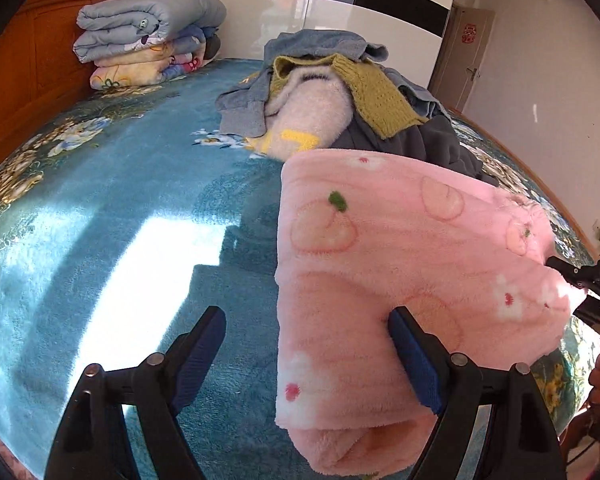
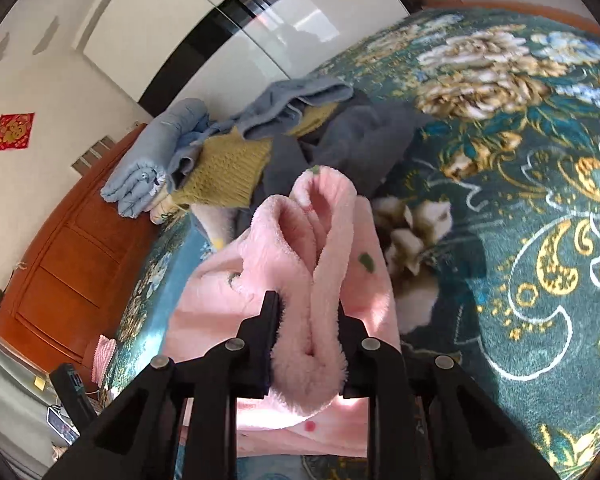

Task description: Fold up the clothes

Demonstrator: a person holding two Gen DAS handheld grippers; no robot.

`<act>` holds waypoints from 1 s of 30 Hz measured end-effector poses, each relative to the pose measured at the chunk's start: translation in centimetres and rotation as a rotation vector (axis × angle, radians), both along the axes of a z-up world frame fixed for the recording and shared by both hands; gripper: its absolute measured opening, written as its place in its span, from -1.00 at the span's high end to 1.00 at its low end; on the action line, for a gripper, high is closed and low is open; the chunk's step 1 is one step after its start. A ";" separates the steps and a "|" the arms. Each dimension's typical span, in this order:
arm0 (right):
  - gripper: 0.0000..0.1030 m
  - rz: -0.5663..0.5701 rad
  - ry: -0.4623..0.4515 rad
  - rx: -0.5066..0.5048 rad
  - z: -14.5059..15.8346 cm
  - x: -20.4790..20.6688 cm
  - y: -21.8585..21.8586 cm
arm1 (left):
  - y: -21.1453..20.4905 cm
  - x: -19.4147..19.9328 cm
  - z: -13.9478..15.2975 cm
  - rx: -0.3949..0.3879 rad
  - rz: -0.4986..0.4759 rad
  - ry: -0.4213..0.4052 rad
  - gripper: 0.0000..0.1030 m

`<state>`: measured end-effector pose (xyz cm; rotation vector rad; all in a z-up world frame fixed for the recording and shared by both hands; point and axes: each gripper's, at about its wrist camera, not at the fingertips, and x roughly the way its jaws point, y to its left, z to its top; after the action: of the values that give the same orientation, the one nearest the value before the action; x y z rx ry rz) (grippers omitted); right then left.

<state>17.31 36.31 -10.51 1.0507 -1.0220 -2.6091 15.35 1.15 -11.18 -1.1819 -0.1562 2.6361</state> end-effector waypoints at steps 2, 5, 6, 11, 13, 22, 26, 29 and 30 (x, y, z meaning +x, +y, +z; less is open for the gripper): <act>0.53 -0.007 -0.026 -0.058 -1.8 0.2 0.8 | -0.4 0.0 0.1 0.023 0.002 -0.003 -0.67; 0.36 0.013 -0.025 -0.040 -1.1 0.5 1.1 | -1.3 0.1 0.7 0.058 0.011 0.008 -0.67; 0.23 0.012 -0.022 0.011 -0.2 0.6 1.0 | -1.7 0.1 1.0 0.070 0.014 0.018 -0.67; 0.09 0.022 0.022 0.183 3.1 0.2 0.5 | -2.7 0.0 1.8 0.116 0.036 0.033 -0.67; 0.09 0.047 0.010 0.216 3.2 -0.8 -0.4 | -2.5 0.1 1.6 0.113 0.027 0.030 -0.67; 0.81 0.095 -0.013 0.319 4.3 -4.7 -2.3 | -2.5 -0.4 0.9 0.130 0.010 0.015 -0.67; 0.81 0.047 -0.070 0.292 2.8 -5.7 -0.3 | -2.4 -0.8 0.3 0.137 0.004 0.000 -0.67; 0.79 0.052 -0.142 0.300 0.5 -6.6 0.0 | -2.5 -1.0 0.2 0.143 0.001 -0.006 -0.67; 0.79 0.052 -0.145 0.296 0.1 -6.6 0.1 | -2.5 -1.0 0.2 0.145 0.000 -0.007 -0.67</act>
<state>10.69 36.39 -10.37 1.3278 -0.6337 -2.7311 14.34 -1.36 -10.95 -1.1427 -0.3426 2.5711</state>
